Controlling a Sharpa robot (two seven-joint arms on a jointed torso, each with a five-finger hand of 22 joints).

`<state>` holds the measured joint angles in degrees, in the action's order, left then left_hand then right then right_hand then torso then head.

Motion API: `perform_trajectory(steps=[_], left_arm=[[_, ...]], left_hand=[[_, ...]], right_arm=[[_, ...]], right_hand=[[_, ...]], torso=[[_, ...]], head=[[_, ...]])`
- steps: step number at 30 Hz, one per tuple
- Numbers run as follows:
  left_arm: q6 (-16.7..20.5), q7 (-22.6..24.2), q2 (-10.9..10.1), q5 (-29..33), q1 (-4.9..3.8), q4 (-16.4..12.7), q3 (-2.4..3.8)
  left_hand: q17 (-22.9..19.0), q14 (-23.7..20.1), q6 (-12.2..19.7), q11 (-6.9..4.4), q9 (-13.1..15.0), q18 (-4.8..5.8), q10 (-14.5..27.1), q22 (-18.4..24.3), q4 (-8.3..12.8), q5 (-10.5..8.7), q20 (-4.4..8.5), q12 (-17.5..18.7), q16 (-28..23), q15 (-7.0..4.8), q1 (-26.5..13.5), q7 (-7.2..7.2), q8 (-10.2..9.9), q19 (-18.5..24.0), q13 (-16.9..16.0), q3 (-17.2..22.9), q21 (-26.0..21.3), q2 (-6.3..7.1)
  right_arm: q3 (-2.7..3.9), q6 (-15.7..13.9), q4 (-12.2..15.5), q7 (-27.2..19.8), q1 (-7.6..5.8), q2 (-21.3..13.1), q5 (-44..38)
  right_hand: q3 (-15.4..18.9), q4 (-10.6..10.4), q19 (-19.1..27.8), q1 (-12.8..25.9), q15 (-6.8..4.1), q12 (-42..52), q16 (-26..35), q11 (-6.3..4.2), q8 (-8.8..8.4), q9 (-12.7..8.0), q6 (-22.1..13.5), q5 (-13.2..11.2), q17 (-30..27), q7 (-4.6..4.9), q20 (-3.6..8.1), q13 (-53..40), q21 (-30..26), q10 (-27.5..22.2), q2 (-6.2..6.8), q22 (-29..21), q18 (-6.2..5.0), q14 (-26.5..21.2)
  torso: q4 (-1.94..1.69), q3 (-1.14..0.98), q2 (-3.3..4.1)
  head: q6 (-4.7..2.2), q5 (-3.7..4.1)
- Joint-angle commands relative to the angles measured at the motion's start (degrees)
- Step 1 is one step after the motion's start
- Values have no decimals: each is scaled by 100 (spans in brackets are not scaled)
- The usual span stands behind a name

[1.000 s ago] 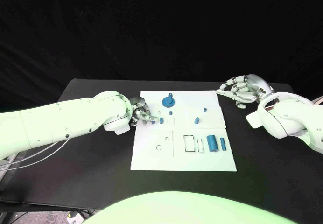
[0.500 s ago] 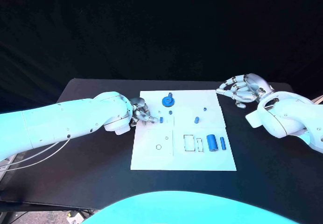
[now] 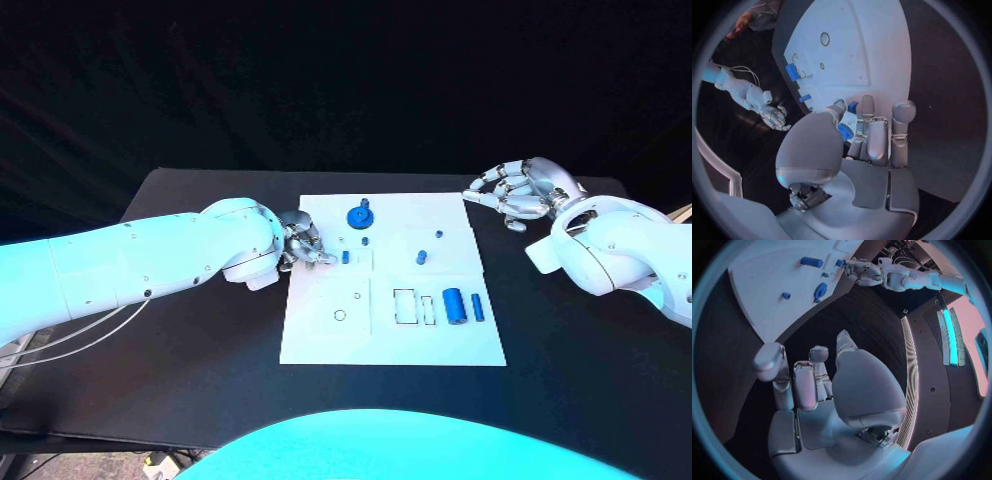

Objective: Assemble the parts on the task board

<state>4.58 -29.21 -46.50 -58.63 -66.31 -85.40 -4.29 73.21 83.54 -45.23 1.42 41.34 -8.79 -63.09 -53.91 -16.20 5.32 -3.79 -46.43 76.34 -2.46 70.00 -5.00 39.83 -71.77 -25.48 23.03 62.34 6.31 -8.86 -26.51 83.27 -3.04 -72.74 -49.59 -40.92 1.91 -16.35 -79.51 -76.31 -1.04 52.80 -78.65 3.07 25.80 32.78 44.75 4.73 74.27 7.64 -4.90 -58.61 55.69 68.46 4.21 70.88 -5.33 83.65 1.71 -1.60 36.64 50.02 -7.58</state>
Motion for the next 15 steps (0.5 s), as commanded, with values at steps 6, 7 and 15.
perform_trajectory(steps=[6,7,15], left_arm=[[145,25,18,62,9,-21,1],[160,29,18,79,9,-23,1],[207,50,16,237,11,-34,1]], left_hand=[[149,160,153,-103,24,144,-56,-172,197,-3,61,-113,161,-64,400,48,382,-58,-128,980,178,-18],[158,163,165,-108,18,146,-61,-189,236,-10,63,-114,167,-66,419,49,409,-63,-129,1073,192,-11],[208,174,285,-104,-5,152,-116,-246,608,-37,60,-98,195,-66,340,45,669,-51,-121,1895,234,60]], right_arm=[[1,20,2,-17,3,6,-5],[1,20,1,-17,3,6,-5],[1,31,-2,-11,3,6,-6]], right_hand=[[263,-8,-34,38,-44,-9,90,-31,-95,78,27,-46,159,-19,45,36,-47,-50,-242,-27,-90,266],[263,-8,-34,38,-44,-9,90,-31,-95,78,27,-46,159,-19,45,36,-47,-50,-242,-27,-90,266],[263,-8,-34,38,-44,-9,90,-31,-95,78,27,-46,159,-19,45,36,-47,-50,-242,-27,-90,266]], torso=[[5,1,4],[5,0,3],[5,1,-2]], head=[[-2,-4],[-2,-3],[-2,-2]])
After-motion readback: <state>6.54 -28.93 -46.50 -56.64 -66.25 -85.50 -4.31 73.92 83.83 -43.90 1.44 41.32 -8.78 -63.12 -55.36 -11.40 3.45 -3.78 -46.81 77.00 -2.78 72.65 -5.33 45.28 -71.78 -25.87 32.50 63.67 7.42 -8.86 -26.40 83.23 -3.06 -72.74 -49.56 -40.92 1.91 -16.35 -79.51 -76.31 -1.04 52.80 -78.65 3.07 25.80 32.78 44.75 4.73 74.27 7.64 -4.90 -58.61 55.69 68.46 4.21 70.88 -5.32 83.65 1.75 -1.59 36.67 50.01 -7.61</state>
